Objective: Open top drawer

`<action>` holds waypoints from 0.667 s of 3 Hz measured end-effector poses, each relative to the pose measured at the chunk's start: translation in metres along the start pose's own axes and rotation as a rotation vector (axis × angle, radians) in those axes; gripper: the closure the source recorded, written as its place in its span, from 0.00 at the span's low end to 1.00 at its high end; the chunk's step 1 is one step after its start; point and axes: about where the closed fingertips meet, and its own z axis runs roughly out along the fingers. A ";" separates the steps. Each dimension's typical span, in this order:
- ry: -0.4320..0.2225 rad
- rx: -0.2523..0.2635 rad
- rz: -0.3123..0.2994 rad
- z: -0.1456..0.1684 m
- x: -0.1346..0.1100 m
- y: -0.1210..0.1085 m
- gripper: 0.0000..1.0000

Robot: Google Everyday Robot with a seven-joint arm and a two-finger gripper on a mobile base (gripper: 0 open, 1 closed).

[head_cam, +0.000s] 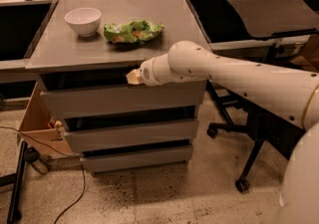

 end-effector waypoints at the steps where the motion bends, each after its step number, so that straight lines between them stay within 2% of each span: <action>1: -0.021 0.011 0.029 0.018 0.003 -0.014 1.00; 2: -0.072 0.017 0.074 0.032 0.003 -0.027 1.00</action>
Offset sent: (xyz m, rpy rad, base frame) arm 0.0528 -0.0030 -0.0397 0.1359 -0.0202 -0.1463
